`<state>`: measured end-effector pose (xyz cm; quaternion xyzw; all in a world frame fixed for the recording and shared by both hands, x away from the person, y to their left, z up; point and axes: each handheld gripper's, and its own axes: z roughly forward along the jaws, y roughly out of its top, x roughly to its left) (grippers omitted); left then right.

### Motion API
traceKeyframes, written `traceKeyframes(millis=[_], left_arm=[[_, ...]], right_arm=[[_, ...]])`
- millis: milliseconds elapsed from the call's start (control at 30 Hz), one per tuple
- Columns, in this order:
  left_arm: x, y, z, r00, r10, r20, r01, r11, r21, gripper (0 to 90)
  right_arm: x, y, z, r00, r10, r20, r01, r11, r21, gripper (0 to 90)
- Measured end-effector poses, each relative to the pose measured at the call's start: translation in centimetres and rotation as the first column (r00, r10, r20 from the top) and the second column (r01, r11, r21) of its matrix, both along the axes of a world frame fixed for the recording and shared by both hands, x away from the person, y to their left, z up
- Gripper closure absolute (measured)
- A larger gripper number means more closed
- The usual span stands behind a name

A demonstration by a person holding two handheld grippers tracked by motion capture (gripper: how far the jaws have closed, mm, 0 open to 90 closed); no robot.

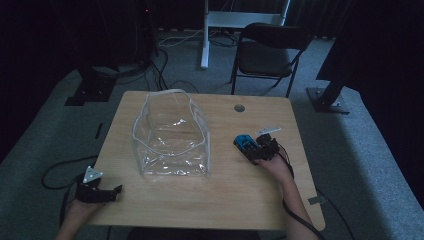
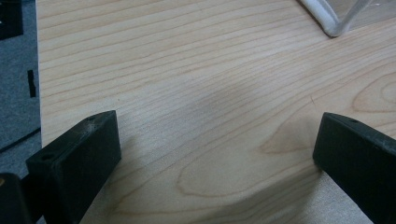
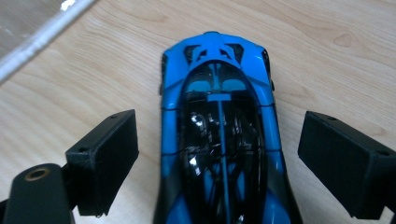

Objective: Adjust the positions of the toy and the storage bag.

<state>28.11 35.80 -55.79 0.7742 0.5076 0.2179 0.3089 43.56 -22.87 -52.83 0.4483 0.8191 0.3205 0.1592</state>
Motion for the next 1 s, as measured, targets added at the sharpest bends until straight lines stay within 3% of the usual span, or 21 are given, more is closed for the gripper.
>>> traceKeyframes(millis=[367,400,633,1000], left_arm=[[0.0,0.0,0.0,1.0000,0.000,0.000,0.000,1.0000,0.000,1.4],[0.0,0.0,0.0,1.0000,0.000,0.000,0.000,1.0000,0.000,1.4],[0.0,0.0,0.0,1.0000,0.002,0.000,-0.002,1.0000,0.000,1.3],[0.0,0.0,0.0,1.0000,0.005,-0.001,-0.005,1.0000,0.000,1.3]], right_arm=[[1.9,0.5,-1.3,0.9966,0.026,-0.079,-0.029,0.998,-0.046,13.5],[1.9,0.6,-1.4,0.9973,0.027,-0.068,-0.032,0.997,-0.065,14.0],[1.8,0.8,-1.3,0.9960,0.066,-0.061,-0.070,0.995,-0.071,24.5],[1.7,0.6,-1.0,0.9945,0.057,-0.088,-0.061,0.997,-0.043,25.4]])
